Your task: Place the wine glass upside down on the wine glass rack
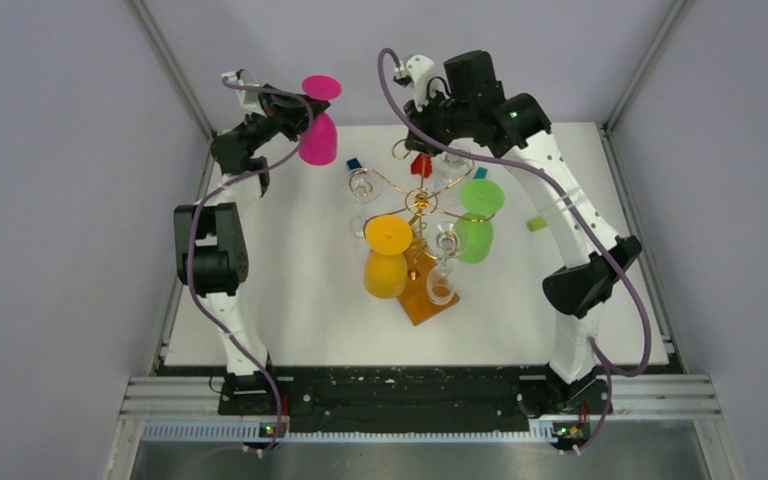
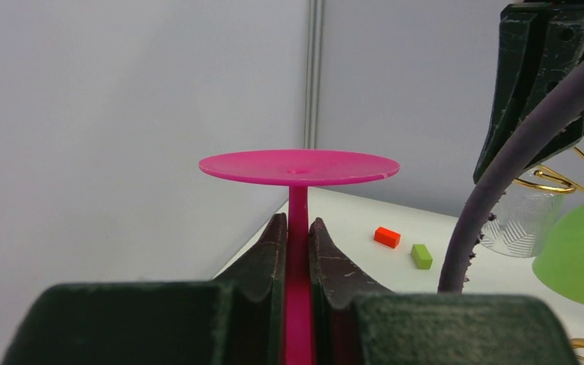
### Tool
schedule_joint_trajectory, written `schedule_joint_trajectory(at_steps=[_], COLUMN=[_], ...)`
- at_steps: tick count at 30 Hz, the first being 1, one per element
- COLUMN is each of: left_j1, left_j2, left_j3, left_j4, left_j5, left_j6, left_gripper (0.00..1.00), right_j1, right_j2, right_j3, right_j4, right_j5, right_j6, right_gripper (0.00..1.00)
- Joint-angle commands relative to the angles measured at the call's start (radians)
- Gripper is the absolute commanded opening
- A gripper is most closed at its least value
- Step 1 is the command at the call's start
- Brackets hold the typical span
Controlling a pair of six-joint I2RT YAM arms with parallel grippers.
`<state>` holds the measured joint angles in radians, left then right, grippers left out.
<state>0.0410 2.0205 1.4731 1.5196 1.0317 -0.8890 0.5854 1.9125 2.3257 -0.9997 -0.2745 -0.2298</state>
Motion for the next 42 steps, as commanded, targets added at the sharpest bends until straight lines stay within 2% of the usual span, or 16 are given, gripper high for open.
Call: schedule_joint_trajectory(at_steps=[1,6,21,27,29,32,36,42], left_j1=[0.009,0.013,0.069,0.080,0.080,0.080,0.080,0.080], left_j2=[-0.013,-0.019,-0.021,-0.021,-0.019,-0.017,-0.018,-0.016], left_j3=[0.021,0.015,0.004,0.001,0.001,0.000,0.000,0.001], left_j4=[0.100,0.100,0.100,0.100,0.100,0.100,0.100,0.100], left_j5=[-0.006,-0.005,-0.015,-0.022,-0.024,-0.024,-0.026,-0.027], left_j6=[-0.005,-0.003,-0.001,-0.006,-0.010,-0.008,-0.010,-0.011], left_gripper=[0.00,0.00,0.00,0.00,0.00,0.00,0.00,0.00], right_j1=[0.070,0.127,0.190,0.212,0.212,0.212,0.211,0.211], right_j2=[0.023,0.039,0.097,0.111,0.106,0.099,0.084,0.044], right_j3=[0.006,-0.002,0.018,0.025,0.014,0.006,-0.003,-0.053], right_j4=[-0.041,-0.031,0.007,0.012,0.020,0.027,0.040,0.092], right_j5=[-0.039,-0.017,-0.079,-0.071,-0.064,-0.055,-0.042,-0.019], right_j6=[-0.101,-0.149,-0.317,-0.322,-0.306,-0.294,-0.283,-0.264], right_gripper=[0.00,0.00,0.00,0.00,0.04,0.21,0.35,0.44])
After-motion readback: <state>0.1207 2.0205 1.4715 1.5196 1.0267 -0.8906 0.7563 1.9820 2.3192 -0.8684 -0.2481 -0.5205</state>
